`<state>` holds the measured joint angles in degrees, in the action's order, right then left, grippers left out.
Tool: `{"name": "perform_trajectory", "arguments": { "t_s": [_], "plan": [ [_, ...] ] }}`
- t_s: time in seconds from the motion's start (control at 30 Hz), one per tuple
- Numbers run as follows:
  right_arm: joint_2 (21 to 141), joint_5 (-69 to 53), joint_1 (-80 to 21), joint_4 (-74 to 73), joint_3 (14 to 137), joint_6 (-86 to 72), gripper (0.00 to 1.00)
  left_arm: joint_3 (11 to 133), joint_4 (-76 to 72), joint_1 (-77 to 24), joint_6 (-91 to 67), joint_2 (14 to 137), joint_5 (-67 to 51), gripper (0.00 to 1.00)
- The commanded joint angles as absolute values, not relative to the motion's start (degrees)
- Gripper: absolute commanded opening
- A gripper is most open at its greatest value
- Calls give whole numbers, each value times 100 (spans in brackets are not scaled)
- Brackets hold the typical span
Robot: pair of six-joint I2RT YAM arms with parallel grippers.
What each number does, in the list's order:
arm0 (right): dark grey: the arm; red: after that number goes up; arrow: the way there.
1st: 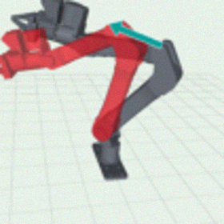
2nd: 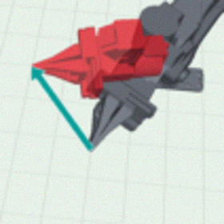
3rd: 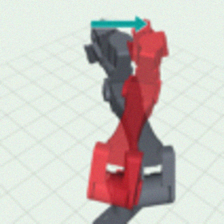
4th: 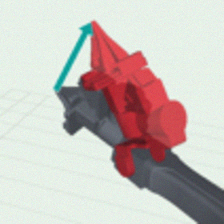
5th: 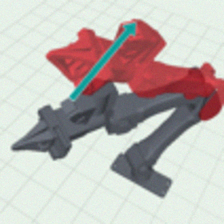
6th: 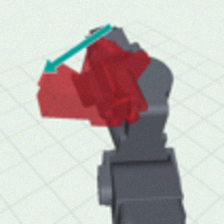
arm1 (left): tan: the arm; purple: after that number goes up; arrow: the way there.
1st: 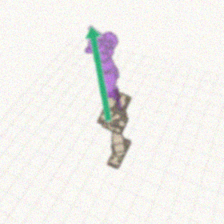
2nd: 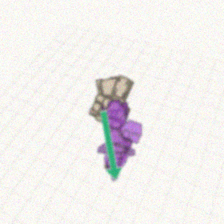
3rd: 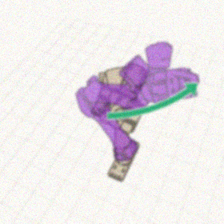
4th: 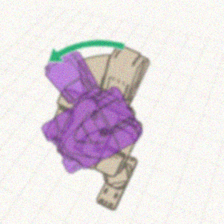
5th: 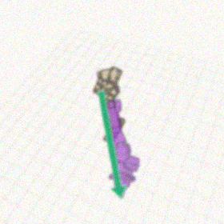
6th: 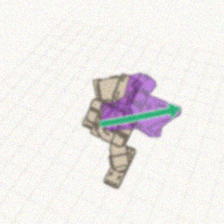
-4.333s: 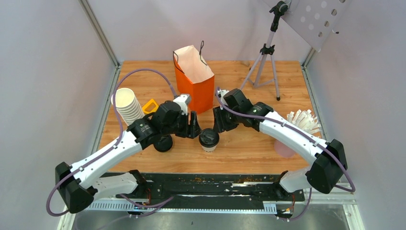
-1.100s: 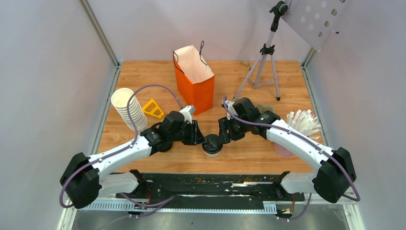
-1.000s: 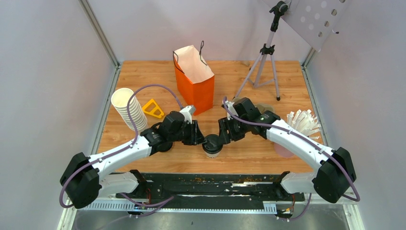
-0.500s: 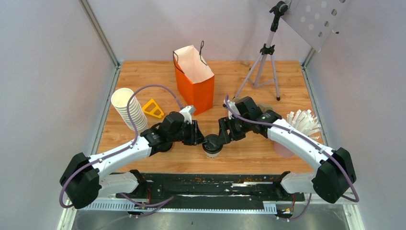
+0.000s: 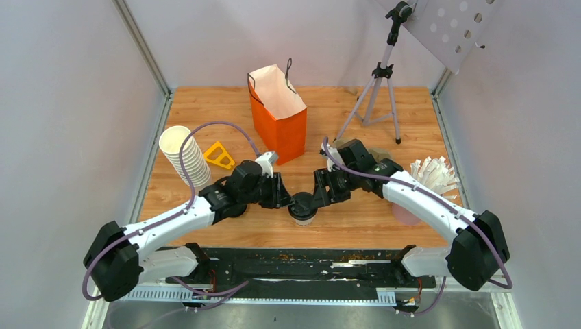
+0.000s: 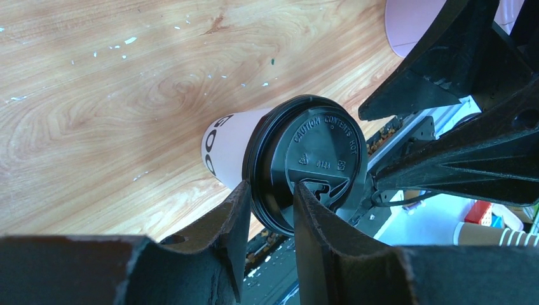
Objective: Pack the takeout coffee
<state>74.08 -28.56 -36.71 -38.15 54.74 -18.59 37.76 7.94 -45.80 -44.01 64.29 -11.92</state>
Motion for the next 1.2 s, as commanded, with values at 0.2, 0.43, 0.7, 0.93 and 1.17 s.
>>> {"name": "perform_trajectory", "arguments": {
  "t_s": [0.2, 0.43, 0.7, 0.93, 1.17],
  "plan": [
    [7479, -3129, -3621, -3300, 5346, -2086, 54, 3635, 948, -4623, -4278, 6190, -1070, 38],
    [7695, -3190, -3627, -3073, 5236, -2083, 46, 3578, 836, -4623, -4339, 6173, -1061, 38],
    [7796, -3077, -3605, -2909, 4983, -2128, 40, 3574, 887, -4623, -4346, 6236, -884, 36],
    [7863, -3092, -3529, -2545, 4634, -2221, 36, 3647, 1139, -4623, -4289, 6209, -700, 35],
    [7938, -3113, -3462, -2201, 4283, -2180, 37, 3431, 1131, -4623, -4397, 6142, -569, 34]
  ]
}}
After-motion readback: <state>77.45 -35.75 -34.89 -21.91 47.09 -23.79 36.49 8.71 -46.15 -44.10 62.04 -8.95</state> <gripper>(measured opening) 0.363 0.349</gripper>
